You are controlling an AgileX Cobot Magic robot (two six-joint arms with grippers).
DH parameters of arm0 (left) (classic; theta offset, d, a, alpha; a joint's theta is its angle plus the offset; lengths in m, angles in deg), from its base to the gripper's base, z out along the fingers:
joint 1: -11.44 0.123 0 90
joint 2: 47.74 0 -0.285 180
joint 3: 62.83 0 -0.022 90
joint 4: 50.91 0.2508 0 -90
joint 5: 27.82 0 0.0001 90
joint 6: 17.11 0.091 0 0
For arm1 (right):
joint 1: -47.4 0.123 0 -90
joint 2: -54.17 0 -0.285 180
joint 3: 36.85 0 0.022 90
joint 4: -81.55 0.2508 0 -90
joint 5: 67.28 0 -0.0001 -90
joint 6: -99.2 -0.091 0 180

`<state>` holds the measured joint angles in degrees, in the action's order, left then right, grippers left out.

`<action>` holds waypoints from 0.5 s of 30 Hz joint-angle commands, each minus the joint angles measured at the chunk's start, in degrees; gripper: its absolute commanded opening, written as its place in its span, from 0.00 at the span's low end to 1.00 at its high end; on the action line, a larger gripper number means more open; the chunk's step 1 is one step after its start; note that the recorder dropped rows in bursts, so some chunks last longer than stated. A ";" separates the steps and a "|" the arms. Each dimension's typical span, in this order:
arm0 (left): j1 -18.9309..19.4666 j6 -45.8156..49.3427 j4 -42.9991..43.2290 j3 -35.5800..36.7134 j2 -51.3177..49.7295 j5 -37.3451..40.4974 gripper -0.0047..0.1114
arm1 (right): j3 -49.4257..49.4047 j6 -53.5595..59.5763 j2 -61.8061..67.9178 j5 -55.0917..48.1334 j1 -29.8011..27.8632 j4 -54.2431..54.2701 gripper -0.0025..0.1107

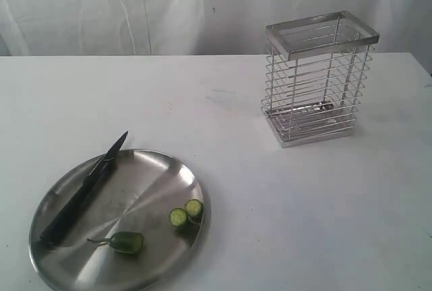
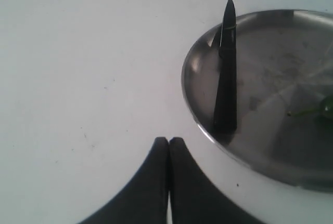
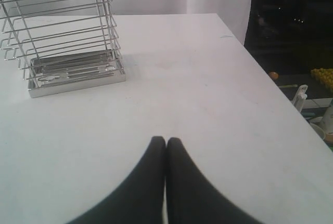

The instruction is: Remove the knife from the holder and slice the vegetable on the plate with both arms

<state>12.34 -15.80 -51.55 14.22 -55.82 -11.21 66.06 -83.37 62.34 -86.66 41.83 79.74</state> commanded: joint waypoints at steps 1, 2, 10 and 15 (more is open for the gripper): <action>0.30 5.57 -0.27 0.17 0.29 3.93 0.04 | -0.12 -0.32 -0.38 0.17 -0.19 -0.20 0.02; 0.30 6.15 -0.27 0.17 0.29 3.93 0.04 | -0.12 -0.32 -0.38 0.17 -0.19 -0.20 0.02; 0.30 6.25 -0.27 0.17 0.29 3.93 0.04 | -0.12 -0.32 -0.38 0.17 -0.19 -0.10 0.02; 0.30 4.55 -0.51 0.17 0.29 3.93 0.04 | -0.12 -0.32 -0.38 0.17 -0.19 -0.10 0.02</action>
<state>12.34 -9.81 -51.55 14.22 -55.82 -9.15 66.06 -83.37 62.34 -86.66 41.83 79.74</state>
